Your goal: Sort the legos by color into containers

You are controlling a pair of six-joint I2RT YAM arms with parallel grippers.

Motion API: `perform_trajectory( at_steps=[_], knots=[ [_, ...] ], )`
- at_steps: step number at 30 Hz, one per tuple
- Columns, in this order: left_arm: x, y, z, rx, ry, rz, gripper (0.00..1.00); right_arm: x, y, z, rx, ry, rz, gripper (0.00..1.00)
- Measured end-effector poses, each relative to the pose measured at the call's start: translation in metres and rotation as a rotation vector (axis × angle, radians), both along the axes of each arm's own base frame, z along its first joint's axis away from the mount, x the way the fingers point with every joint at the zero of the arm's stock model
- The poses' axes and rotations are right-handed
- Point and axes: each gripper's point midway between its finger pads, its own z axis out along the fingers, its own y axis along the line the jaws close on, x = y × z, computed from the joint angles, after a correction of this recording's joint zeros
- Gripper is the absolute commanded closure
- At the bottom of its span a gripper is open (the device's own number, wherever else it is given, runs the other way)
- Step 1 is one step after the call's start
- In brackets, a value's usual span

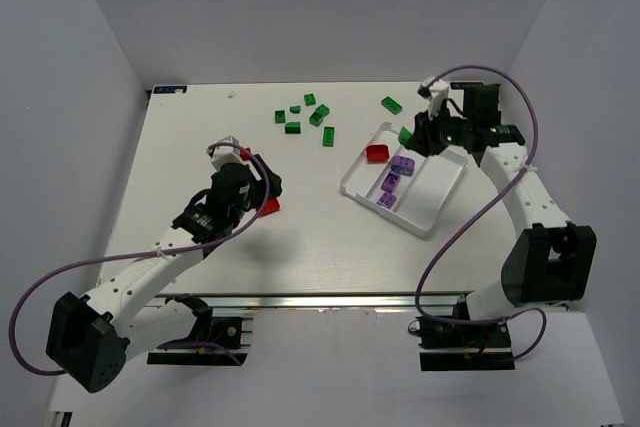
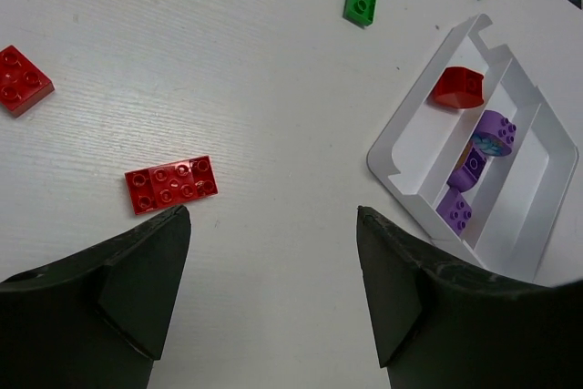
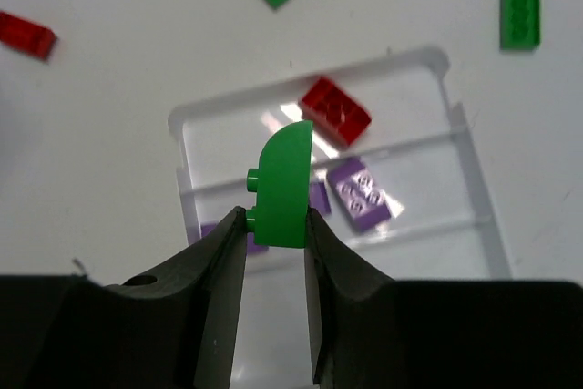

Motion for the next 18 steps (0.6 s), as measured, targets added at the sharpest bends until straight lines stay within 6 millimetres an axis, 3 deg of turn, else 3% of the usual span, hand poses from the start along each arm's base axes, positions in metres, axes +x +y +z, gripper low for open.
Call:
perform_trajectory(
  at_steps=[7,13,18],
  knots=[
    [0.006,-0.006,-0.009,-0.020,0.059,-0.031,0.17,-0.051,-0.053,-0.064,-0.121,0.173,-0.091,1.00],
    [0.005,-0.009,-0.015,-0.048,0.093,-0.038,0.17,-0.061,-0.083,-0.099,-0.191,0.264,-0.154,1.00],
    [0.003,-0.010,-0.016,-0.061,0.105,-0.039,0.17,-0.058,-0.088,-0.133,-0.218,0.356,-0.152,0.92]
  ],
)
